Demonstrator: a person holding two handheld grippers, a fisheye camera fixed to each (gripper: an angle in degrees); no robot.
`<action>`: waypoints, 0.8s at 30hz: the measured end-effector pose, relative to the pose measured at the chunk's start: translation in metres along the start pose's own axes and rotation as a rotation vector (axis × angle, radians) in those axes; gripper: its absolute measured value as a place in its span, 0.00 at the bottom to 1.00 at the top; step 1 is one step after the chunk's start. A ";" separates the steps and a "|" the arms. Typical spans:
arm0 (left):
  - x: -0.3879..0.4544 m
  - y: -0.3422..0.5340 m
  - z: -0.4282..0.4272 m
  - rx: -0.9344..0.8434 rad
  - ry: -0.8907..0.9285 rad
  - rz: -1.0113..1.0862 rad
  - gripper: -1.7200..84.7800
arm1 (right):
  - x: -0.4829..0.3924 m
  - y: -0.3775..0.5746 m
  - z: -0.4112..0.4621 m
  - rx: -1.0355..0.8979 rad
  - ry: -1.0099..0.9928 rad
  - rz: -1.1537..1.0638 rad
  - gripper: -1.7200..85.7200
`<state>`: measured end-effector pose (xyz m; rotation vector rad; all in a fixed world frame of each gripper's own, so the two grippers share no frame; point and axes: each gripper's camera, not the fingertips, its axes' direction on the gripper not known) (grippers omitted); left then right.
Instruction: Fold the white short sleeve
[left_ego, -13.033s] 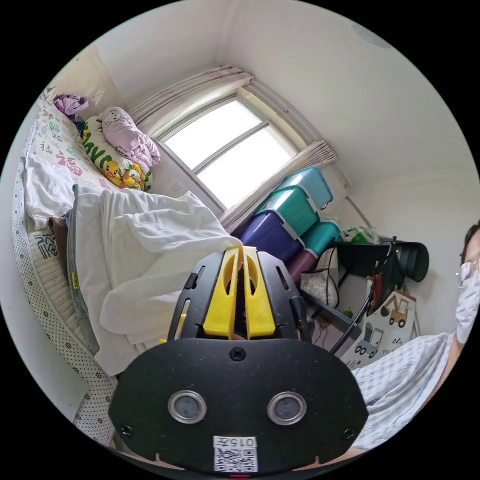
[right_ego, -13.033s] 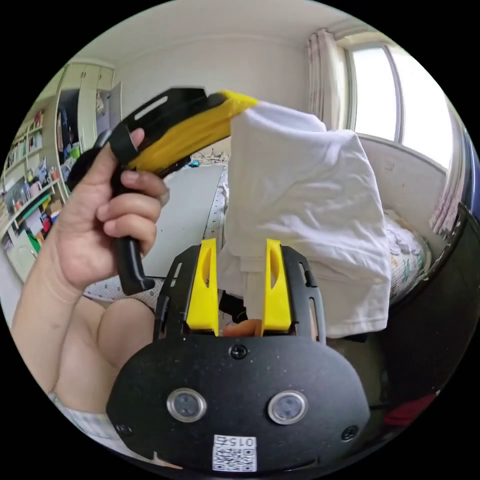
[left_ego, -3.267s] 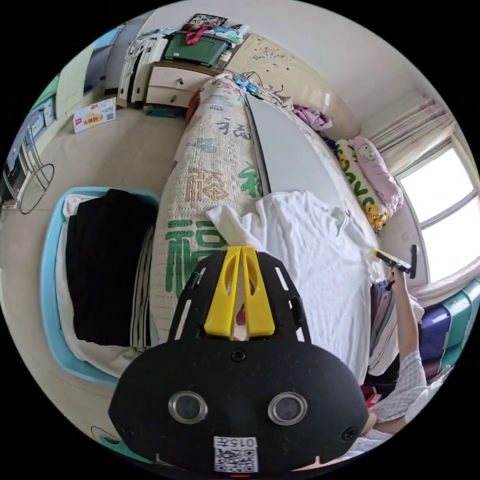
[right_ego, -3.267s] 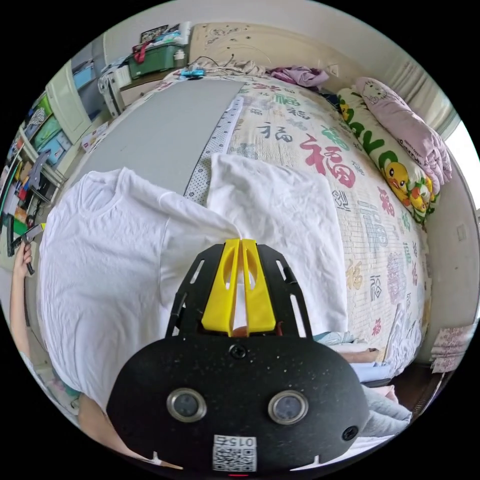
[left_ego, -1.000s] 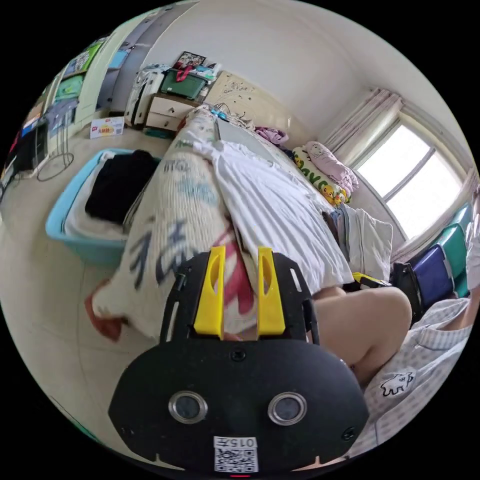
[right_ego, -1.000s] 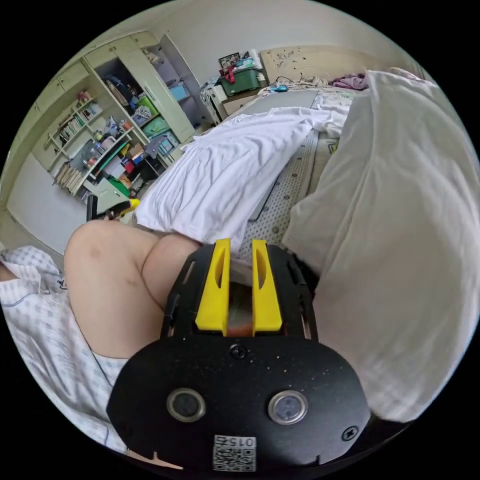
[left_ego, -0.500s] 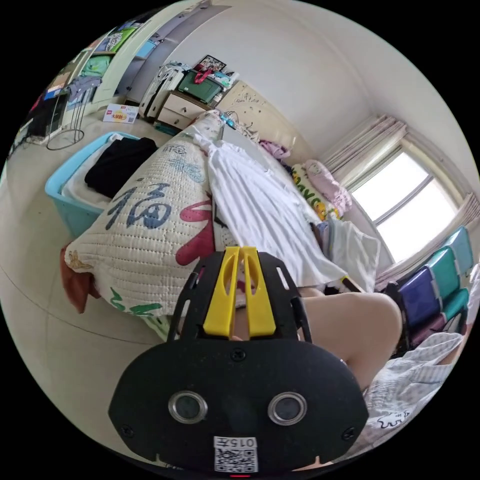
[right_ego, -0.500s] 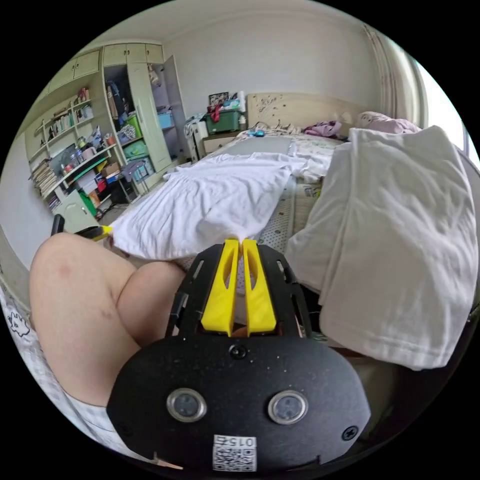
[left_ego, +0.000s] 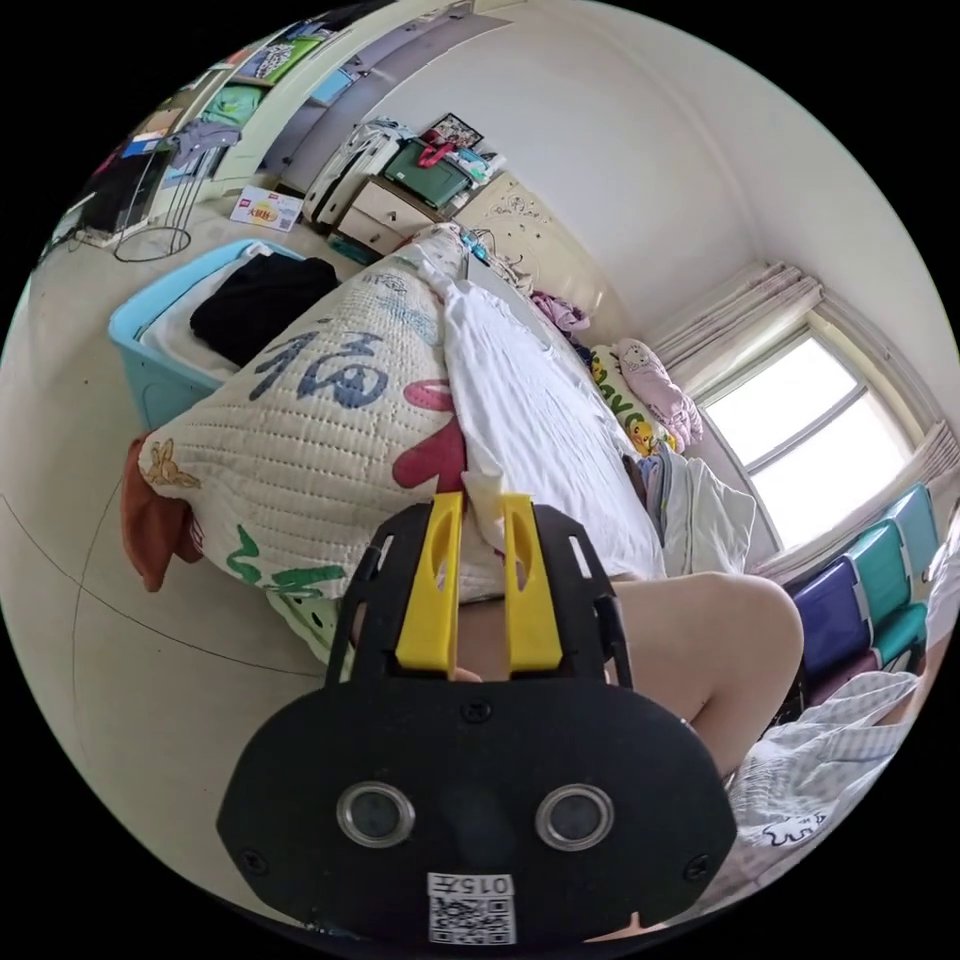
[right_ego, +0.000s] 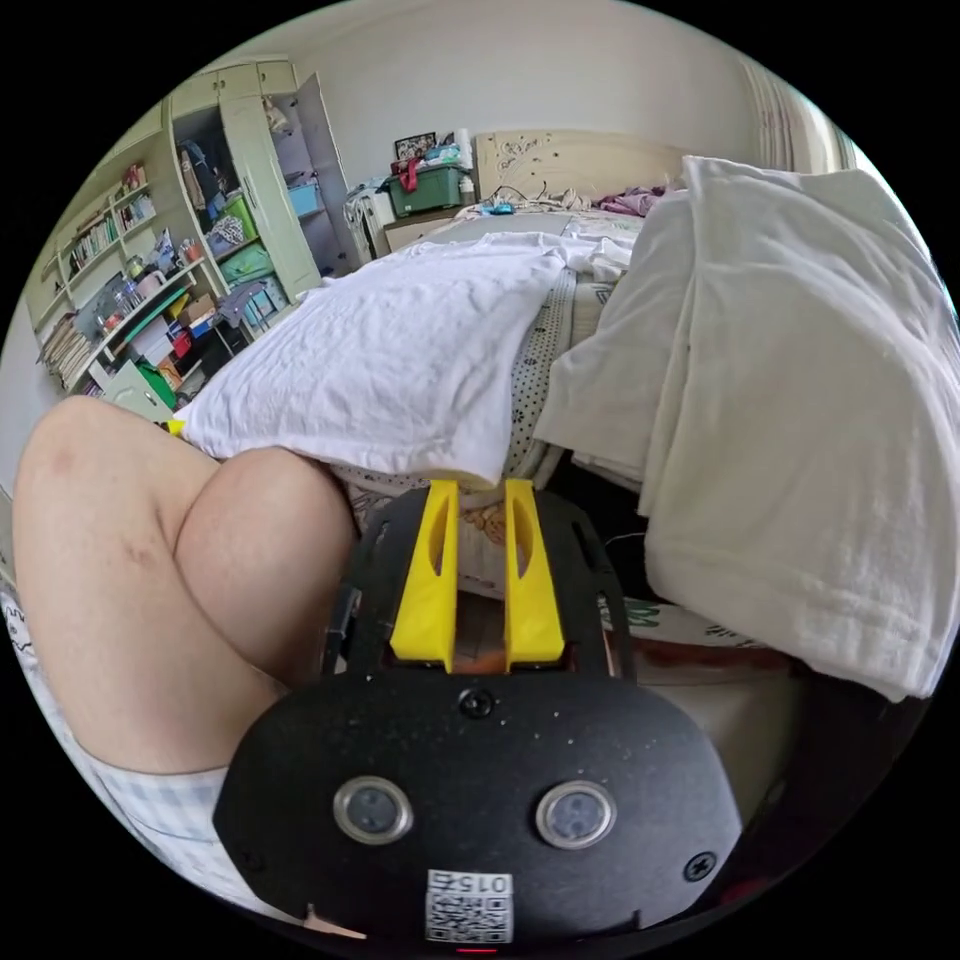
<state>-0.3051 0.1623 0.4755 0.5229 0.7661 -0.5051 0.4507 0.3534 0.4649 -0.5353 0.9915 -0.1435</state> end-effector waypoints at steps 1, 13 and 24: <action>0.003 0.001 0.001 -0.010 -0.003 0.010 0.06 | -0.003 0.003 0.001 0.012 0.024 0.000 0.06; 0.036 0.018 -0.021 0.049 -0.056 0.078 0.02 | -0.033 0.035 -0.023 0.134 0.214 -0.109 0.01; 0.047 0.049 0.001 0.029 -0.130 0.032 0.02 | -0.045 0.066 0.032 -0.023 0.264 -0.133 0.01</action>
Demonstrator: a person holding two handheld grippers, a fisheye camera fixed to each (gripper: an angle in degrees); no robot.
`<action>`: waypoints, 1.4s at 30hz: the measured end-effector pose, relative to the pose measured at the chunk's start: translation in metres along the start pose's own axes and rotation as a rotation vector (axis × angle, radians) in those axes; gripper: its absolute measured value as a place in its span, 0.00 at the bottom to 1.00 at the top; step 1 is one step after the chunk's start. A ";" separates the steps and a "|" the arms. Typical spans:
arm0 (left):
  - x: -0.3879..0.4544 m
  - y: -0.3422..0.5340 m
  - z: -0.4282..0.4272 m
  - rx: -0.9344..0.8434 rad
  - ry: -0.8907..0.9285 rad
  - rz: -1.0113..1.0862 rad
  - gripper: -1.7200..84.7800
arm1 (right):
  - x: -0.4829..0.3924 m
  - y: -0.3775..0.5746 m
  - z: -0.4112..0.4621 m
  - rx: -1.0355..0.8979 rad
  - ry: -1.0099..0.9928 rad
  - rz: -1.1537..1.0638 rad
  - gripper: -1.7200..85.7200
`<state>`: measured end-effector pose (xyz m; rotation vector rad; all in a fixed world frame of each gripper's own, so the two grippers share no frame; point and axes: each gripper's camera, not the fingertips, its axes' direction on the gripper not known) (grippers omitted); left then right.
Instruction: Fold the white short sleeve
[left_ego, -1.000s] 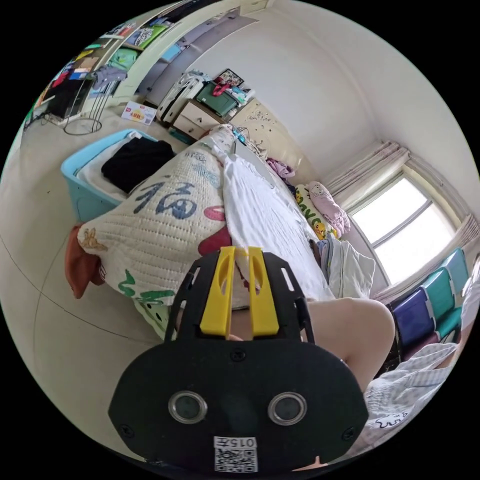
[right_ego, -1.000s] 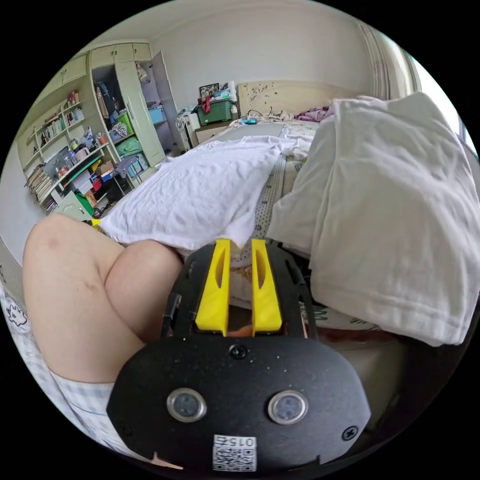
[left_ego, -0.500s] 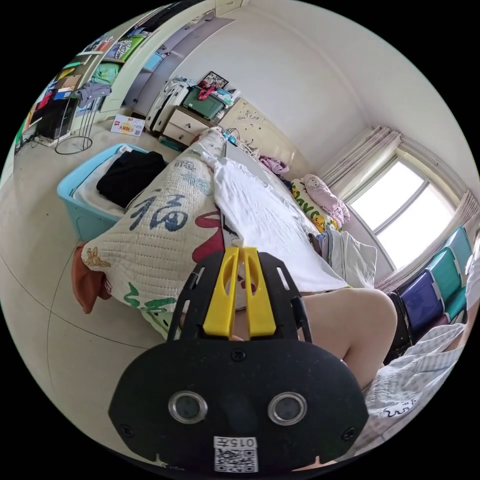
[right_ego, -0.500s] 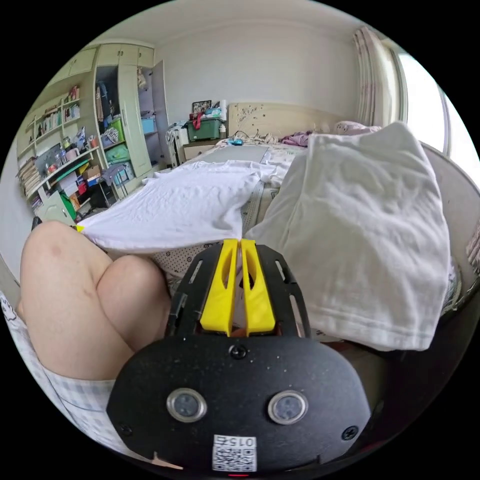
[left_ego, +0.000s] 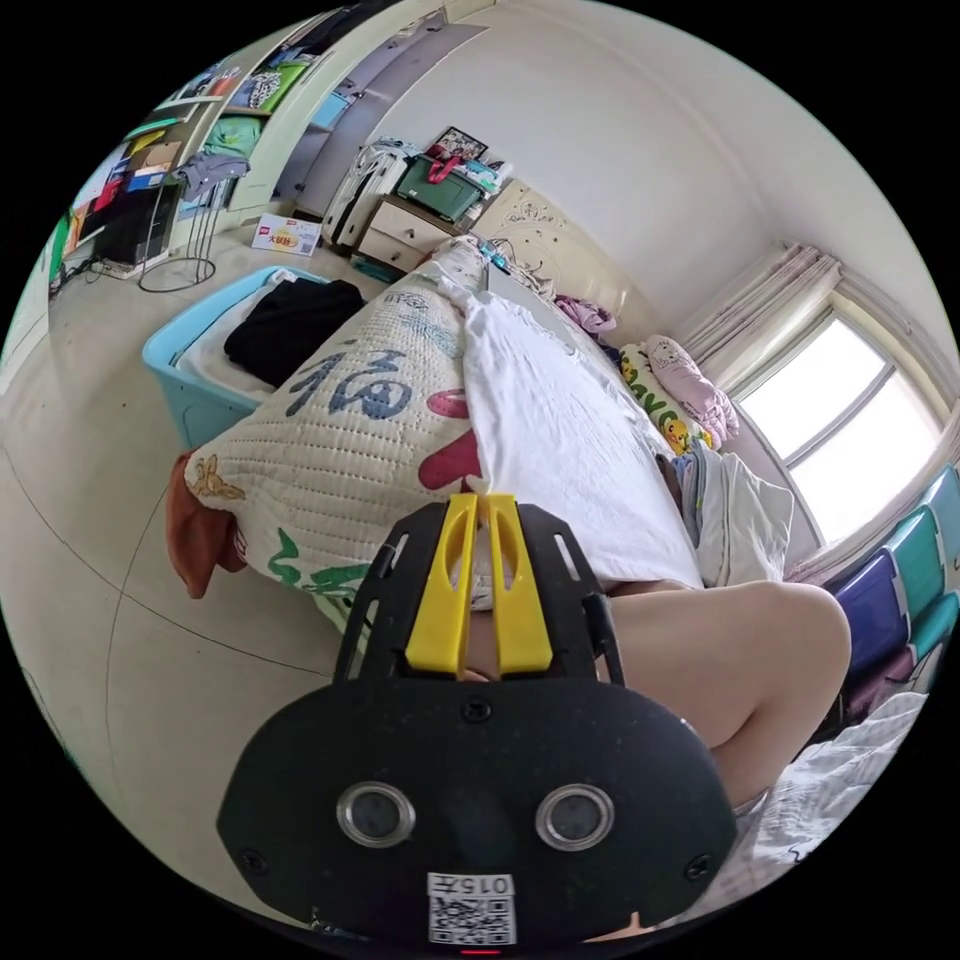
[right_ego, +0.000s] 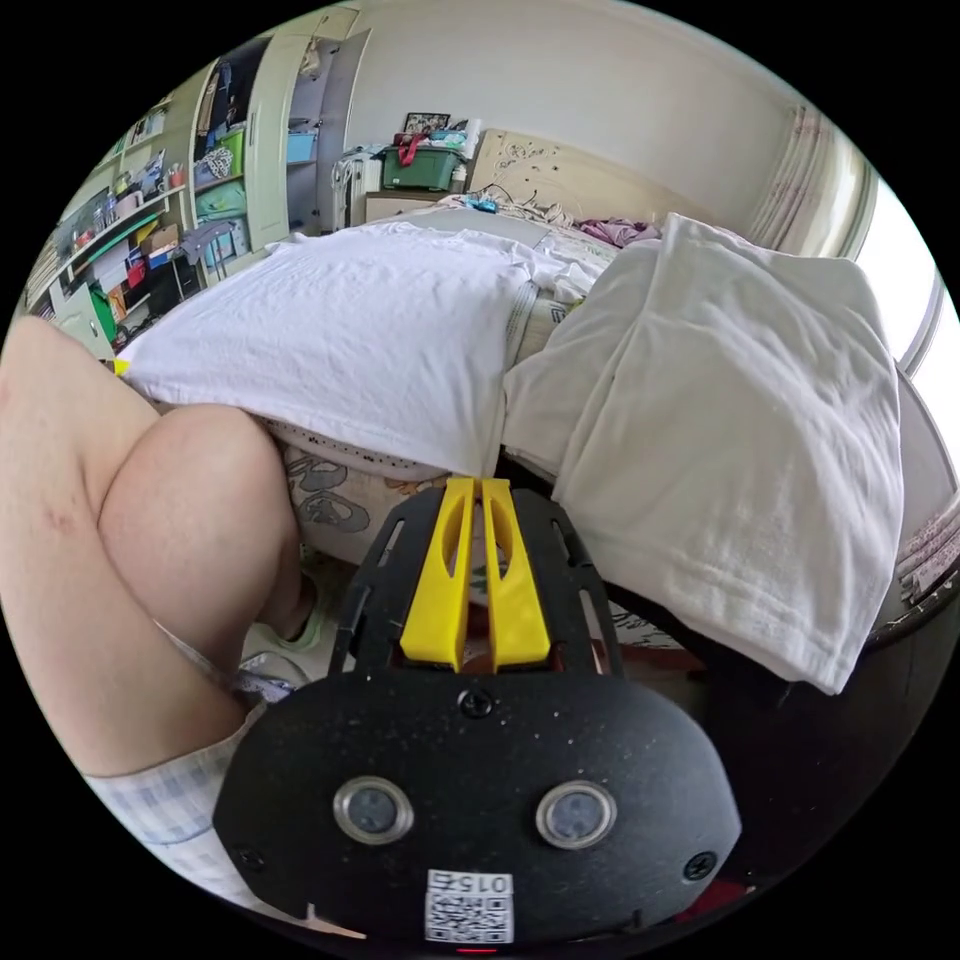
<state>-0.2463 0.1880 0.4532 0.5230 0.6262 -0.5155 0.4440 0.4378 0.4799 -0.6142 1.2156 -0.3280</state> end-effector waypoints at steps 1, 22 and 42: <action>0.005 0.002 -0.001 -0.002 -0.013 0.007 0.02 | 0.001 0.003 0.001 0.005 -0.005 0.011 0.01; 0.061 0.096 -0.170 0.257 -0.221 -0.022 0.01 | 0.039 0.062 0.007 0.104 -0.321 0.160 0.01; 0.158 0.061 -0.179 0.249 -0.165 0.257 0.08 | 0.101 0.147 -0.023 0.204 -0.374 0.346 0.01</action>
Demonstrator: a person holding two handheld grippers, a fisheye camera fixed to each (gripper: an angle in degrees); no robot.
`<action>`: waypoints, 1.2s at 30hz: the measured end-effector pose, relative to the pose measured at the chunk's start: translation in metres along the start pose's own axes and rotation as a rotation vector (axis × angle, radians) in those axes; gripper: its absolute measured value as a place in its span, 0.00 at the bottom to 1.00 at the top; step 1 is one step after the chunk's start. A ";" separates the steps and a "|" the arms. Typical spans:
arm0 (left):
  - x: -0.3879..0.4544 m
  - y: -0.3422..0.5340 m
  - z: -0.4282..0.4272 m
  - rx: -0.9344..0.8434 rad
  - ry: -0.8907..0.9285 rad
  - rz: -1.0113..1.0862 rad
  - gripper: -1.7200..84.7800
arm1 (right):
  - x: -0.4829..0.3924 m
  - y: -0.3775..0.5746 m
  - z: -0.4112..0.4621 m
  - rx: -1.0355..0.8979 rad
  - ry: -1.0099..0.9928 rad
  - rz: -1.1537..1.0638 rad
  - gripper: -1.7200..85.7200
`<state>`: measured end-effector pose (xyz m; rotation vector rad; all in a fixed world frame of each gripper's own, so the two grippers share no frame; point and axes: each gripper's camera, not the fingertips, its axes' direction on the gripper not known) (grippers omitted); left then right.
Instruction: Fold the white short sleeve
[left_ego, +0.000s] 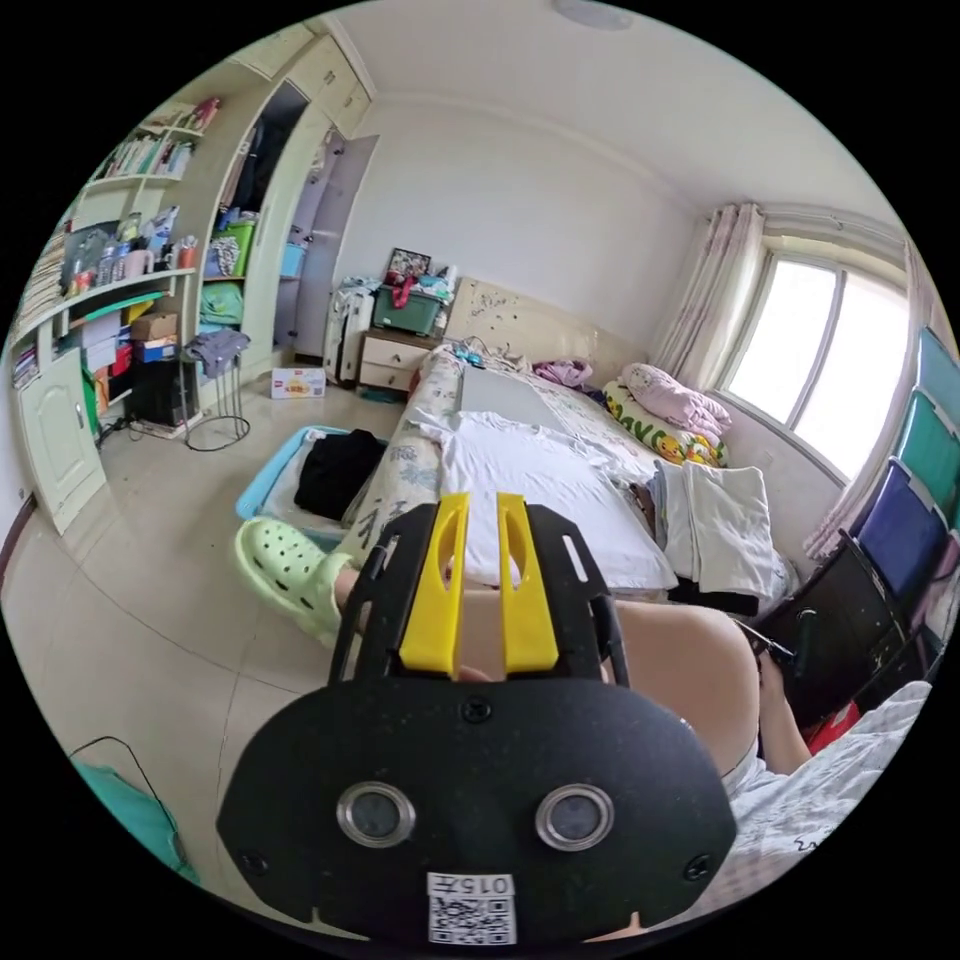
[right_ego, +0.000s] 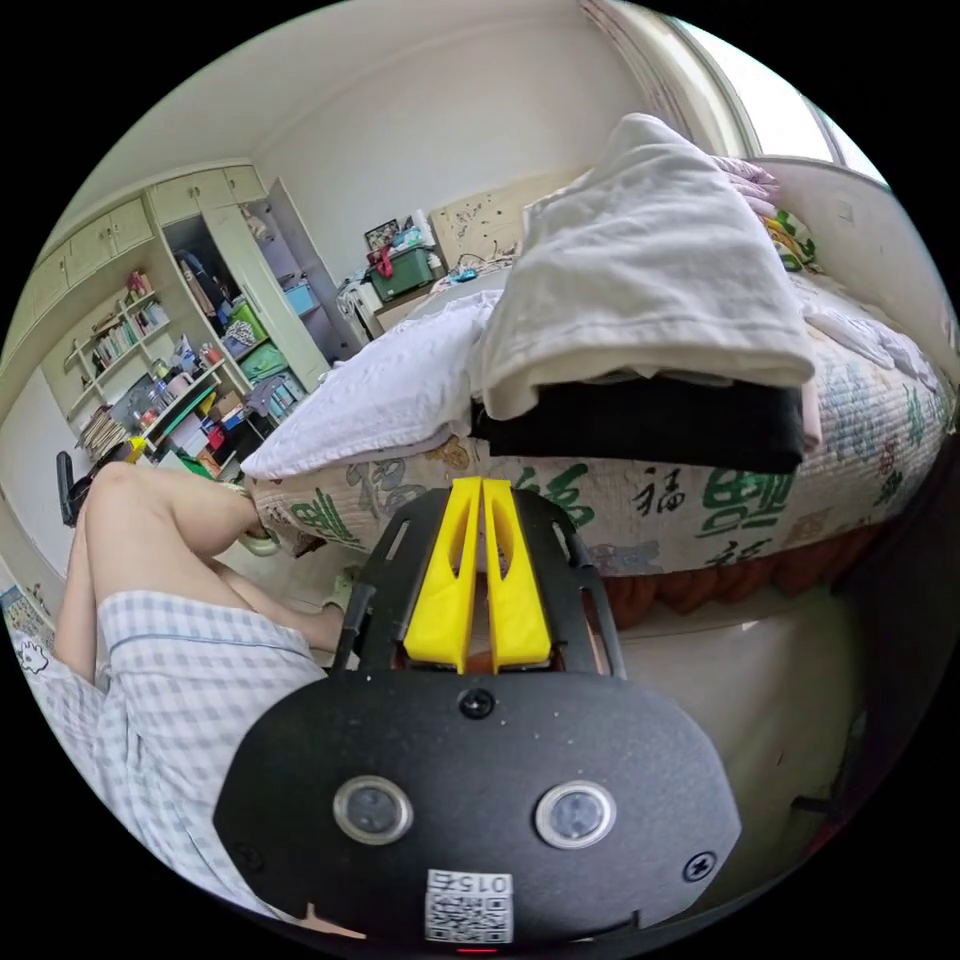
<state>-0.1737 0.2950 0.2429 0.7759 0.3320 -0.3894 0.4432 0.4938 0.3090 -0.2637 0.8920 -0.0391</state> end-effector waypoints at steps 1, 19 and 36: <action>-0.003 -0.004 0.011 -0.020 0.035 0.003 0.09 | 0.003 0.001 0.002 -0.009 -0.004 0.017 0.01; -0.113 -0.015 0.201 -0.319 0.272 -0.097 0.15 | -0.061 -0.057 0.068 -0.253 0.015 -0.098 0.01; -0.166 -0.035 0.250 -0.365 0.511 -0.049 0.05 | -0.155 -0.198 0.117 -0.119 0.031 -0.244 0.01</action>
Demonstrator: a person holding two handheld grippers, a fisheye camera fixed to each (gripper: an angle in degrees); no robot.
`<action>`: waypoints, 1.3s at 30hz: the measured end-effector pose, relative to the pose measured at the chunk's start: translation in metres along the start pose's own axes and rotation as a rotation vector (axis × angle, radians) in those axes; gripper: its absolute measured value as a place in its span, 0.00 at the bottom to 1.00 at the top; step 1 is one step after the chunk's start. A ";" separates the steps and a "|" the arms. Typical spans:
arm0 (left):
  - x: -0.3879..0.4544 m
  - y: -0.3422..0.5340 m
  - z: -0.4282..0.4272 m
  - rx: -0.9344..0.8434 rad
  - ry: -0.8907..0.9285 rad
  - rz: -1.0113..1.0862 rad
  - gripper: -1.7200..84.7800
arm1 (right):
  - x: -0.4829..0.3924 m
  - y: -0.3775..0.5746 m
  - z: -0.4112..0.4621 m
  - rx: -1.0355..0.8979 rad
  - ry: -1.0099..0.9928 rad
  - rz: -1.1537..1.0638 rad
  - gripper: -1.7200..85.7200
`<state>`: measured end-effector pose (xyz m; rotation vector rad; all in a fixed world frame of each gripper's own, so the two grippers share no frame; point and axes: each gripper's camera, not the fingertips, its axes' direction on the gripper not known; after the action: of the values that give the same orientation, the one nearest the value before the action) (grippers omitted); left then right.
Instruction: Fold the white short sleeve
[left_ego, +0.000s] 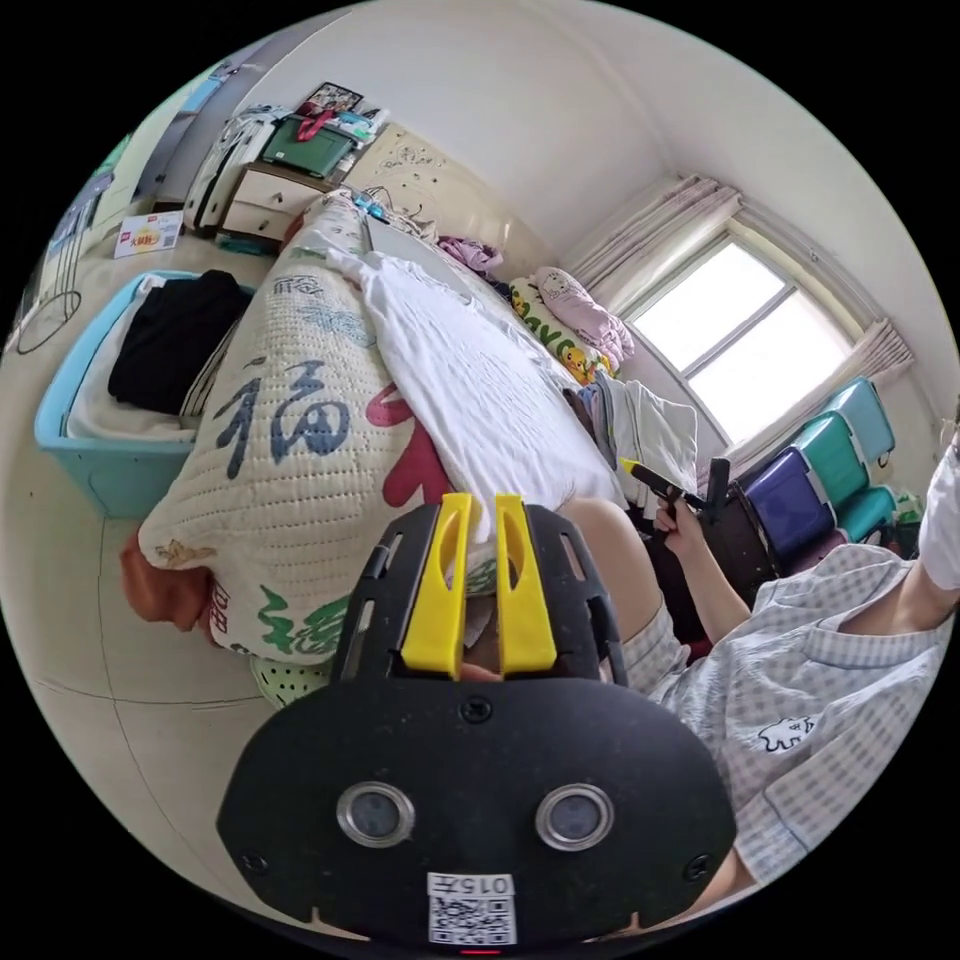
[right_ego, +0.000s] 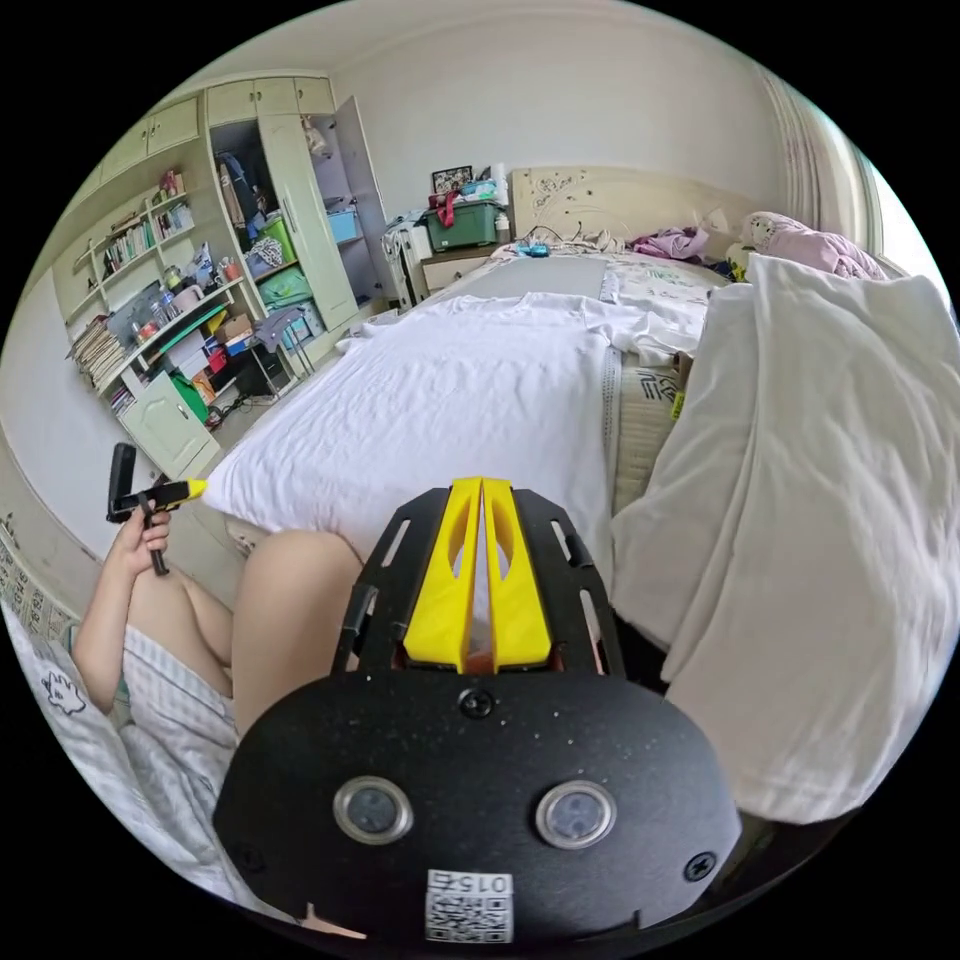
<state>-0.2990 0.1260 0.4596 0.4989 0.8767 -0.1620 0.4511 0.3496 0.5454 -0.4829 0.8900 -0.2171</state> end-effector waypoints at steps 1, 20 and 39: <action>-0.005 0.001 -0.003 0.004 -0.007 -0.014 0.03 | 0.000 -0.008 0.005 -0.011 0.021 0.006 0.01; -0.017 -0.025 0.024 -0.108 -0.346 0.022 0.01 | -0.056 -0.036 0.022 0.029 0.291 -0.017 0.01; -0.043 -0.012 -0.003 -0.080 -0.366 0.007 0.01 | -0.058 -0.085 -0.004 0.030 0.292 -0.008 0.01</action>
<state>-0.3326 0.1145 0.4870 0.3816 0.5218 -0.2031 0.4135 0.2959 0.6243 -0.4330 1.1683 -0.3128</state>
